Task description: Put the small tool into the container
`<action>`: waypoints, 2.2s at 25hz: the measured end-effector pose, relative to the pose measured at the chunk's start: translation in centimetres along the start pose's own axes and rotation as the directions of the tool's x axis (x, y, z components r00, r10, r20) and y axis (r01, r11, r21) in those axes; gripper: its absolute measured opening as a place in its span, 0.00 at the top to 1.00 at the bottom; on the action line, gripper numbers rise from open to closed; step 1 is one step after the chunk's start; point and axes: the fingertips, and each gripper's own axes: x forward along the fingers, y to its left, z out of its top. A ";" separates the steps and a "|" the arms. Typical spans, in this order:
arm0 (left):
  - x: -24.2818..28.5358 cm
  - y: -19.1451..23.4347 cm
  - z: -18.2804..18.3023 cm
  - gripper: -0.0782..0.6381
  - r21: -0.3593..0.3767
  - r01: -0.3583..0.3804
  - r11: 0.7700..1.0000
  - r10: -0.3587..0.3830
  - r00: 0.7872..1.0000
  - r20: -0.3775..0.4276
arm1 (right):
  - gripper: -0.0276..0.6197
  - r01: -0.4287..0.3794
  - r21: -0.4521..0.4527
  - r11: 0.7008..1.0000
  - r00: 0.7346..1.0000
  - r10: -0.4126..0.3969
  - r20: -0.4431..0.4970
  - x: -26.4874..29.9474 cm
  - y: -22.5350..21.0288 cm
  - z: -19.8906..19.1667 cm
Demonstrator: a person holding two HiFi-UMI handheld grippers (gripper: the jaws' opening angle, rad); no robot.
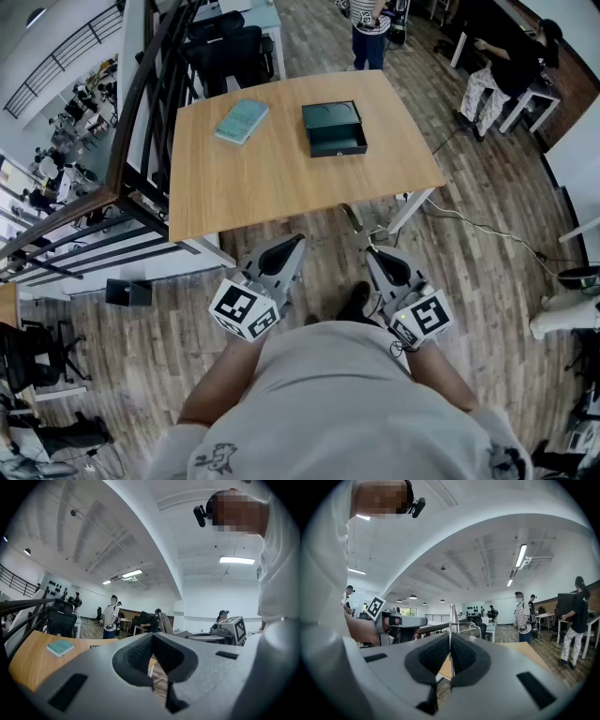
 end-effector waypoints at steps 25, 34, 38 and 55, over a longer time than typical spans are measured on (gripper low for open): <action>8.7 2.1 -2.0 0.88 -0.032 -0.017 0.999 0.015 0.999 -0.051 | 0.94 -0.036 0.025 0.999 0.999 0.037 -0.033 1.9 -8.4 -1.2; 18.1 3.7 -2.4 0.88 -0.043 -0.013 0.999 0.011 0.998 -0.058 | 0.94 -0.064 0.036 0.997 0.997 0.066 -0.039 3.6 -17.4 -1.2; 21.9 3.8 -2.5 0.88 -0.050 -0.029 0.998 0.027 0.998 -0.050 | 0.94 -0.087 0.026 0.996 0.995 0.089 -0.045 3.7 -21.0 -1.3; 26.3 7.7 -1.5 0.88 -0.055 0.002 0.998 -0.004 0.999 -0.032 | 0.94 -0.064 0.039 0.997 0.997 0.066 -0.043 7.4 -24.9 -1.2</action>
